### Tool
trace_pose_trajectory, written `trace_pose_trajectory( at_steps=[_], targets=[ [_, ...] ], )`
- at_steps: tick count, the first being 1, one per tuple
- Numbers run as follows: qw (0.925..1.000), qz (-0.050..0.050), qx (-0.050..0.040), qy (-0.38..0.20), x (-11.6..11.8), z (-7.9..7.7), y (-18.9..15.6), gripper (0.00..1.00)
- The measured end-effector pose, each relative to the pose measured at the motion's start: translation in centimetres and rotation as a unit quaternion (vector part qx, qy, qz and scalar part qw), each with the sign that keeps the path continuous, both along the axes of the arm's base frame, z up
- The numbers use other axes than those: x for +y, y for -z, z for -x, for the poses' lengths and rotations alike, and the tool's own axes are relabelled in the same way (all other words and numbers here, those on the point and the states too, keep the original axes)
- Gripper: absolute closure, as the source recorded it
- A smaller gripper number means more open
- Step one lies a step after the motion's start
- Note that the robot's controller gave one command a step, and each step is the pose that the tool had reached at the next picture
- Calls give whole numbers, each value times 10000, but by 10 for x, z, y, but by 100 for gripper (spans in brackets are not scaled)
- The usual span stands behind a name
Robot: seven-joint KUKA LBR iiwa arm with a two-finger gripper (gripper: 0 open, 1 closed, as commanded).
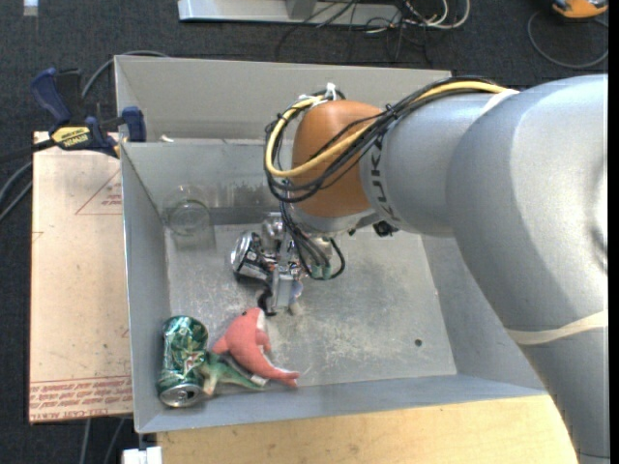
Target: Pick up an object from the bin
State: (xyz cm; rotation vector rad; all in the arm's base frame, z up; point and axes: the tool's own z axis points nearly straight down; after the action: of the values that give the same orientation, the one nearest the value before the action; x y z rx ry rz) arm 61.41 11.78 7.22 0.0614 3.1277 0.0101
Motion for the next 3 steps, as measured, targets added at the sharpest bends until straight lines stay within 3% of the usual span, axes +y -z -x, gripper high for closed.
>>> trace_pose_trajectory(
  at_steps=[1, 3],
  targets=[
    [9999, -32, -44, 138, -4, 4, -7, 100],
    [9999, -31, -21, 143, -4, 7, -4, 100]
  ],
)
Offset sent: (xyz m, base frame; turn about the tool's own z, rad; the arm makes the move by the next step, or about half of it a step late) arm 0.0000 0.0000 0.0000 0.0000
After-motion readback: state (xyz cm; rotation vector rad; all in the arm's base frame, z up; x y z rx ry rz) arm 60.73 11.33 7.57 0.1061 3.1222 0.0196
